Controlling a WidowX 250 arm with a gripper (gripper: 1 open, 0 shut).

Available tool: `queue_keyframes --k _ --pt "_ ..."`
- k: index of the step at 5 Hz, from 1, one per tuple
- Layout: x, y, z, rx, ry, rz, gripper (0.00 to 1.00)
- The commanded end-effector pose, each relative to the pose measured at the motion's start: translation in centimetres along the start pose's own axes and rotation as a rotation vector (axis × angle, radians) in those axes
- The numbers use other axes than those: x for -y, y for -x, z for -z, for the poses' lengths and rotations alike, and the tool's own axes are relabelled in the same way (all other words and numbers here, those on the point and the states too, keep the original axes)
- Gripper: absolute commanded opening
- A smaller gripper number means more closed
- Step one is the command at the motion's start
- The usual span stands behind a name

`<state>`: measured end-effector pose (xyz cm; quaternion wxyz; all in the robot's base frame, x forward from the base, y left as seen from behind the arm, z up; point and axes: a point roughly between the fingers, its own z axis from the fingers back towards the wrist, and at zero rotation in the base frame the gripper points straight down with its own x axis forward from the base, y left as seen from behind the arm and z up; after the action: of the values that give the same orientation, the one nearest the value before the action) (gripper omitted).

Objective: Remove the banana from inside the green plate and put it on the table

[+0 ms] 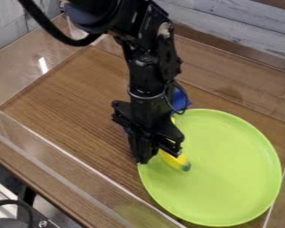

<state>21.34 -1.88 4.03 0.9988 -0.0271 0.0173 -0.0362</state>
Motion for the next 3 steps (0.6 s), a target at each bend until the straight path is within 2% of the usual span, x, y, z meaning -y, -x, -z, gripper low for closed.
queue_keyframes --k 1,3 --pt "-0.19 -0.58 -1.66 0.048 -0.003 0.003 0.0" --pt "-0.36 -0.22 -2.54 0.039 0.0 0.006 0.0"
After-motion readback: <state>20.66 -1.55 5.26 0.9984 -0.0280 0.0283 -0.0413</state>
